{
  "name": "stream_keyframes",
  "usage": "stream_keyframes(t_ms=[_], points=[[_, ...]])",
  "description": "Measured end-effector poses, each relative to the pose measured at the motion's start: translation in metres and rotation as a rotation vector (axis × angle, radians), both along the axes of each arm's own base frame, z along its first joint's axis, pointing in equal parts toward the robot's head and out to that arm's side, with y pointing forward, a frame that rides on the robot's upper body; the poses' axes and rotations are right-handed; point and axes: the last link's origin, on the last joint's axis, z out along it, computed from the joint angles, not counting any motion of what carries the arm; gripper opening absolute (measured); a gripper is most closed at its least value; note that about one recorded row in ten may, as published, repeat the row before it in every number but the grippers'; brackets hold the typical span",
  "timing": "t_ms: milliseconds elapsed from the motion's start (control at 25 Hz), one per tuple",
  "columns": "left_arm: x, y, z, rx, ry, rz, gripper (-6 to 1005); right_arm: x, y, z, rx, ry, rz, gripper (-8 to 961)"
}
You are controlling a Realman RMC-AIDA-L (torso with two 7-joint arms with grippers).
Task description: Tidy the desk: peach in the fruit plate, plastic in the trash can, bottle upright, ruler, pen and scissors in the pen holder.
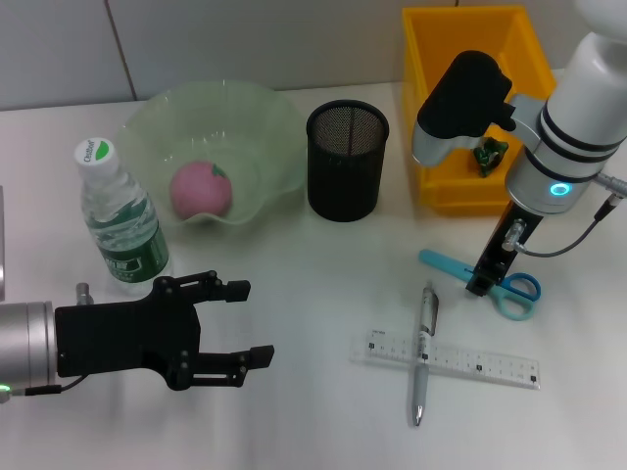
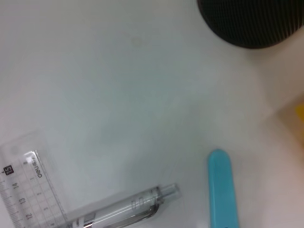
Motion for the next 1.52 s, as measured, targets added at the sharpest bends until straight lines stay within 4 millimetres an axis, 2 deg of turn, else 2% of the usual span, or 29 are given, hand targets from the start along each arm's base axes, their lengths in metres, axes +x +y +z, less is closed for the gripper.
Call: stream_keyframes(t_ms=[1520], points=[[0.0013, -0.0006, 0.0003, -0.001, -0.010, -0.002, 844, 0.0034, -0.0023, -0.0026, -0.012, -0.014, 0.002, 254]])
